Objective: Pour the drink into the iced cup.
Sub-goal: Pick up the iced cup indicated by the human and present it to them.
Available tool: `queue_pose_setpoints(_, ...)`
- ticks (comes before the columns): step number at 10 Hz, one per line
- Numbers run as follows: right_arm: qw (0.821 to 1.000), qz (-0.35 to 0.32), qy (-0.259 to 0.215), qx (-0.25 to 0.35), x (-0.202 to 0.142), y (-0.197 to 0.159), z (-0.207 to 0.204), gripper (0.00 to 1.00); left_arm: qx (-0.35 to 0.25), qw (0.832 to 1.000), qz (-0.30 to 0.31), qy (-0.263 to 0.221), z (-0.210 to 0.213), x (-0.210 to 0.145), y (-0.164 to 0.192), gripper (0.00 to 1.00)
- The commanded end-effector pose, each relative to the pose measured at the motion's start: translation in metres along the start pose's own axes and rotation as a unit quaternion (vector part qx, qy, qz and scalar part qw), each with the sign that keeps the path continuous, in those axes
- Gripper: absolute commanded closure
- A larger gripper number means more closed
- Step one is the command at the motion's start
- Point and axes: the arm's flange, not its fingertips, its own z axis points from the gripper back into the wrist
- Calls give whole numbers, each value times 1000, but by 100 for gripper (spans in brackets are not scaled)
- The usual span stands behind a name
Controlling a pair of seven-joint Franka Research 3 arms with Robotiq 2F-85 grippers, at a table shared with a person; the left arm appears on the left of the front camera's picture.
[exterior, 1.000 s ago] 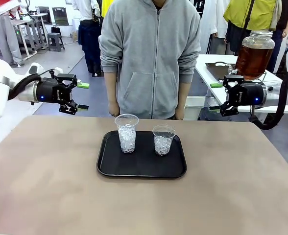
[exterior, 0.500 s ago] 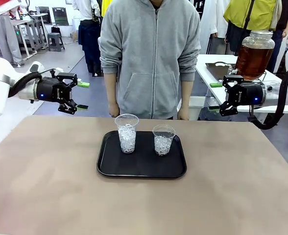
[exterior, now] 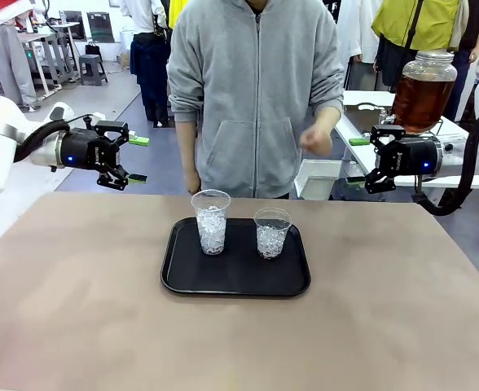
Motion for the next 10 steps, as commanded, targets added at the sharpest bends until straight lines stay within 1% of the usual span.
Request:
queue_pose_setpoints(1,1000,1,0,0,0,1,0,0,-11,1000,-7,0,1,0,1,0)
queue_pose_setpoints(10,1000,1,0,0,0,1,0,0,-11,1000,-7,0,1,0,1,0)
